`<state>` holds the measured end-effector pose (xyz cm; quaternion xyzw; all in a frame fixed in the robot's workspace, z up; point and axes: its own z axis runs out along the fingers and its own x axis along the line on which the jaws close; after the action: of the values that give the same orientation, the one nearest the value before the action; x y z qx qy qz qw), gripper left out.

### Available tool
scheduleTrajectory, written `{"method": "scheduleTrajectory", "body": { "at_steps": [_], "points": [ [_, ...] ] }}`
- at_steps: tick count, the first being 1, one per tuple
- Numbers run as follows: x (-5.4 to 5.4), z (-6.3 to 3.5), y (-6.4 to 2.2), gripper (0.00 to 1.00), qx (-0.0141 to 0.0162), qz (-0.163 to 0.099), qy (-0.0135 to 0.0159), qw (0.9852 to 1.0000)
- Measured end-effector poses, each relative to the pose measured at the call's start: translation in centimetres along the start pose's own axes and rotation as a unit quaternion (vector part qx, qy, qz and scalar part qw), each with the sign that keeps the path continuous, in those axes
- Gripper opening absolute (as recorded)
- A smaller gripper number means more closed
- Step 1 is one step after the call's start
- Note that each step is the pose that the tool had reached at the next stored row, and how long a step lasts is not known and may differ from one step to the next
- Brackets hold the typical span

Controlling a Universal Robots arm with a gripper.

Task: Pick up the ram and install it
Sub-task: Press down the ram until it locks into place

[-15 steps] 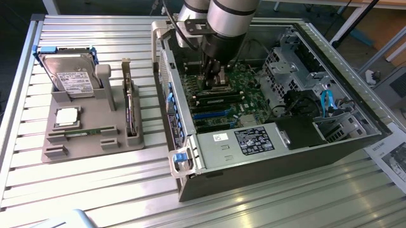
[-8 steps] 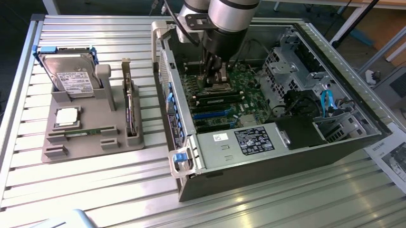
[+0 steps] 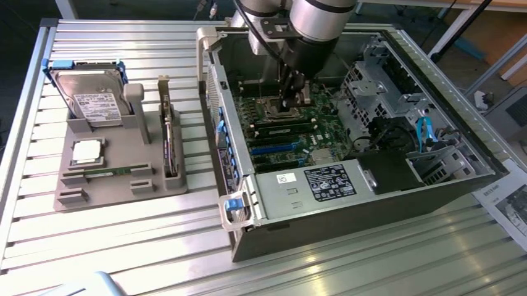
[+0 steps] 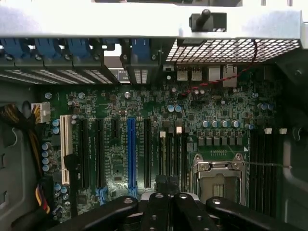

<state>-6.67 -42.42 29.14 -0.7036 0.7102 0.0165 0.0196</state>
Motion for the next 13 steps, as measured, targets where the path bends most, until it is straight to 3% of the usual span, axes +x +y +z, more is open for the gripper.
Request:
{"method": "scheduleTrajectory", "body": {
  "at_steps": [3,13],
  "points": [
    [0.0,0.01,-1.24,0.10,-0.0003,0.000,0.0000,1.0000],
    [0.0,0.02,-4.10,0.10,-0.0012,0.000,0.0000,1.0000]
  ]
}}
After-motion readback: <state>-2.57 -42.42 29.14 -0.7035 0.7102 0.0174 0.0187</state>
